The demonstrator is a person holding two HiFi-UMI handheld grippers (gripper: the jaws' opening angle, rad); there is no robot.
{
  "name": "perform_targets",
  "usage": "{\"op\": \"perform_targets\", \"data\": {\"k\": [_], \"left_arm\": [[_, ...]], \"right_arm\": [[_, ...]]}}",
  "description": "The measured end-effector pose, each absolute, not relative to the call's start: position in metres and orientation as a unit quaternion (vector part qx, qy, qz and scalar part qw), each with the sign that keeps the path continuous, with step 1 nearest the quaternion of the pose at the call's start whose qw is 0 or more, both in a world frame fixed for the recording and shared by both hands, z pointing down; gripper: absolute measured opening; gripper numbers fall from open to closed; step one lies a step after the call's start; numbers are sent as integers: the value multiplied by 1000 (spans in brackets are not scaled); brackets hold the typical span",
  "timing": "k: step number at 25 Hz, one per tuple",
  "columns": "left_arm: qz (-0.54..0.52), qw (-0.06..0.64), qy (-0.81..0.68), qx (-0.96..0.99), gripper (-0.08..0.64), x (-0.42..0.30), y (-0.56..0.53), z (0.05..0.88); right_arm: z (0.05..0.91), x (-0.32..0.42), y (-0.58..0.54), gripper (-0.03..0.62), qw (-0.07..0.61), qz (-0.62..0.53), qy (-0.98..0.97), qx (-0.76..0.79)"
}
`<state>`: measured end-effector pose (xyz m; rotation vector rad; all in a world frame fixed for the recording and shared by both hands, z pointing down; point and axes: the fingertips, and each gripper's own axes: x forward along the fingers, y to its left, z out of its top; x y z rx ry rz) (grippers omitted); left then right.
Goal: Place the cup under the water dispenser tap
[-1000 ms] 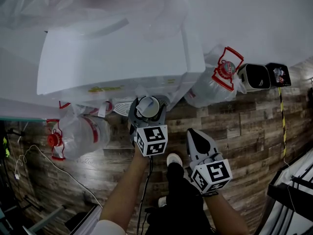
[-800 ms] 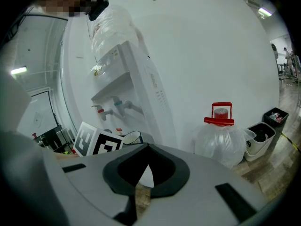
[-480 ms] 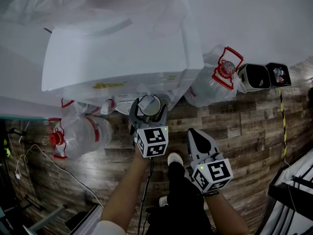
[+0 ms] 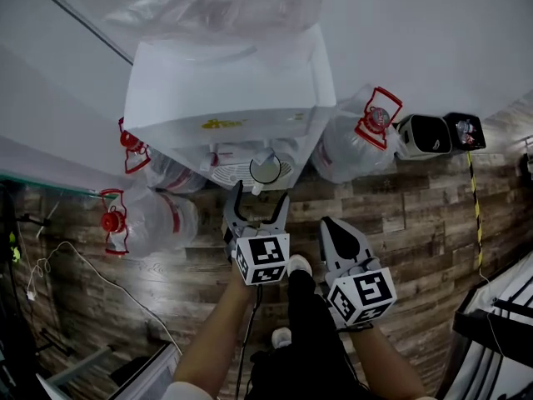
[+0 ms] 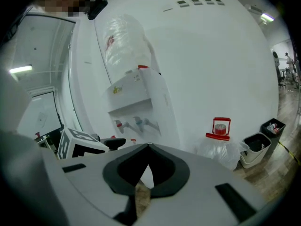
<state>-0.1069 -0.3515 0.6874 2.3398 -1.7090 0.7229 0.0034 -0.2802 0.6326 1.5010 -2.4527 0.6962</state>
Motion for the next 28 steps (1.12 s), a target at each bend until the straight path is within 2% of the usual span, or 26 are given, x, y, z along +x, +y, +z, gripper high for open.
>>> {"op": "perform_targets", "data": {"k": [7, 16, 24, 27, 28], "left_arm": [[217, 81, -579, 782, 448, -139, -272, 584], [180, 68, -587, 787, 388, -167, -139, 436], [168, 66, -584, 791, 272, -162, -25, 331], [160, 70, -585, 792, 210, -157, 5, 299], [158, 73, -584, 793, 168, -156, 14, 290]], "right_arm": [[535, -12, -219, 18, 82, 198, -838, 502], [403, -11, -110, 18, 56, 174, -839, 512], [313, -25, -18, 18, 49, 173, -853, 489], [282, -25, 5, 18, 49, 161, -862, 477], [274, -25, 13, 18, 49, 158, -865, 473]]}}
